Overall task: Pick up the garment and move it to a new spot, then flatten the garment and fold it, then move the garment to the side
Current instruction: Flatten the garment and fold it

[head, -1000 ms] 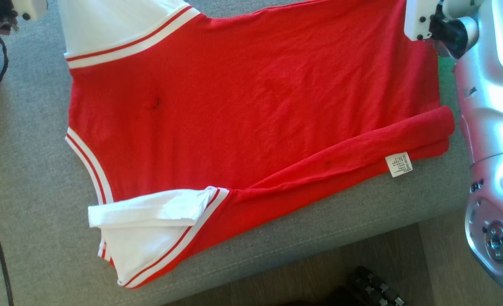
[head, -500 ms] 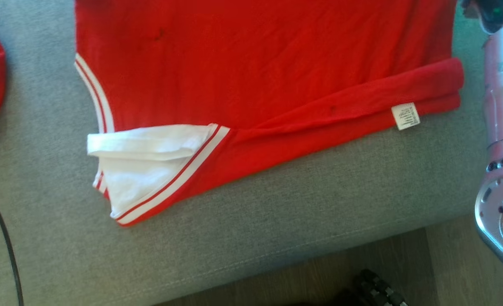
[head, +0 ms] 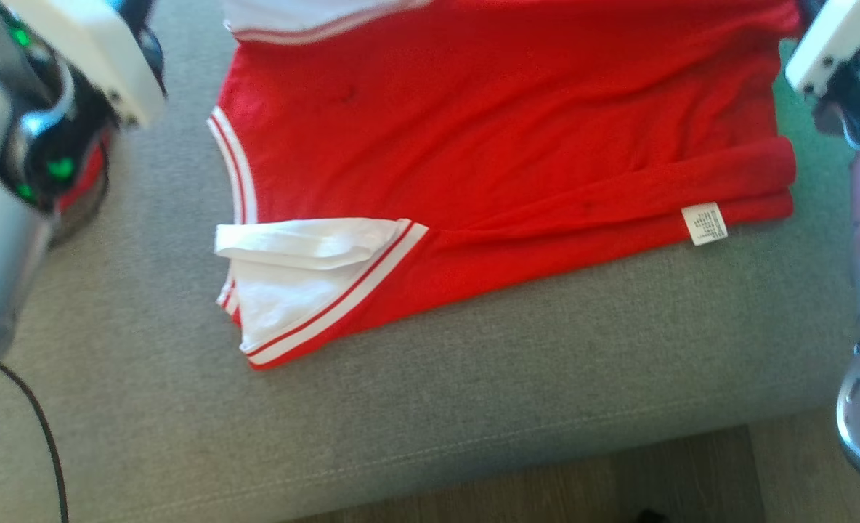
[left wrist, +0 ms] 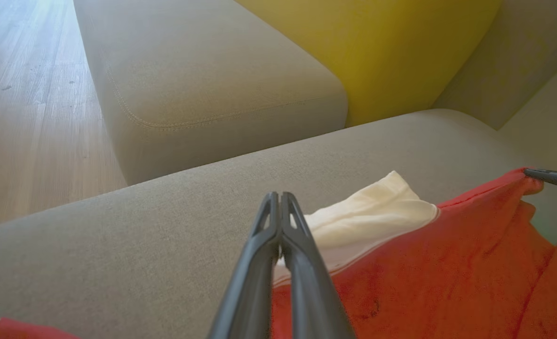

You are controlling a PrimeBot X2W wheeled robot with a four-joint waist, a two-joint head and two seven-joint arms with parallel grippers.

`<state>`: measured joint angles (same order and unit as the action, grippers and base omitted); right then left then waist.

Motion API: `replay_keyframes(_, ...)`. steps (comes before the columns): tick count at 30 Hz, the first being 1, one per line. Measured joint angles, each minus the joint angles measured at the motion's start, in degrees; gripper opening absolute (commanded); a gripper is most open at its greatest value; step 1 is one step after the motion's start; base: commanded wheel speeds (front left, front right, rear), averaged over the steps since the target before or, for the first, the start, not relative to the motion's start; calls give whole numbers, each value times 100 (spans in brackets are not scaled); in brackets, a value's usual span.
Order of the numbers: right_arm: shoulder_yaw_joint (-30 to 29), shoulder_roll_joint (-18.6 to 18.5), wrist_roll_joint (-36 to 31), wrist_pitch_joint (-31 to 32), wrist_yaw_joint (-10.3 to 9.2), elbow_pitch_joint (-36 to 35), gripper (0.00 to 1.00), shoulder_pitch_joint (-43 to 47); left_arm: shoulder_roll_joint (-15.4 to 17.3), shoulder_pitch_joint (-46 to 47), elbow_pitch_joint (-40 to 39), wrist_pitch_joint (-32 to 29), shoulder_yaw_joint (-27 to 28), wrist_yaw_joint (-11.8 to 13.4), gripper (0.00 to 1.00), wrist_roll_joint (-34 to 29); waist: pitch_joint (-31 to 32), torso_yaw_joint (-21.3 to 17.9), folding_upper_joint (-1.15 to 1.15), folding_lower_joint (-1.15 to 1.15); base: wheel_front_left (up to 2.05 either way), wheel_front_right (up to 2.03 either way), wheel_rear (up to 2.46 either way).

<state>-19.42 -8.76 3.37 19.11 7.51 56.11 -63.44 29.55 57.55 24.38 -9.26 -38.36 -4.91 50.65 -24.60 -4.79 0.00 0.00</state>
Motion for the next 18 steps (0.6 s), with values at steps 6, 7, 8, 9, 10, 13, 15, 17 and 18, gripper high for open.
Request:
replay_keyframes(6, 275, -134, 331, 263, 0, -289, 0, 394, 491, -983, -1269, -130, 59, 492, 0, 227, 243, 188, 0, 0, 0, 0, 0)
replay_keyframes(7, 345, -154, 376, 302, 0, -367, 0, 471, 572, -1166, -1503, -130, 83, 601, 0, 272, 278, 207, 0, 0, 0, 0, 0)
replay_keyframes(8, 415, -177, 414, 365, 0, -435, 0, 555, 639, -1356, -1740, -131, 113, 708, 0, 334, 308, 222, 0, 0, 0, 0, 0)
replay_keyframes(9, 492, -207, 459, 427, 0, -501, 0, 654, 701, -1564, -1990, -132, 138, 812, 0, 385, 336, 237, 0, 0, 0, 0, 0)
replay_keyframes(10, 546, -231, 502, 476, 0, -572, 0, 761, 753, -1777, -2234, -132, 157, 928, 0, 435, 360, 248, 0, 0, 0, 0, 0)
replay_keyframes(13, 673, -314, 626, 619, 0, -787, 0, 1104, 872, -2437, -2887, -123, 172, 1252, 0, 548, 395, 287, 0, 0, 0, 0, 0)
replay_keyframes(15, 731, -389, 705, 723, 0, -945, 0, 1311, 926, -2833, -3209, -116, 152, 1422, 0, 599, 397, 313, 0, 0, 0, 0, 0)
replay_keyframes(17, 747, -442, 777, 793, 0, -1114, 0, 1492, 973, -3135, -3435, -67, 131, 1559, 0, 601, 389, 335, 0, 0, 0, 0, 0)
replay_keyframes(18, 755, -456, 811, 840, 0, -1191, 0, 1571, 988, -3255, -3528, -54, 127, 1637, 0, 605, 382, 343, 0, 0, 0, 0, 0)
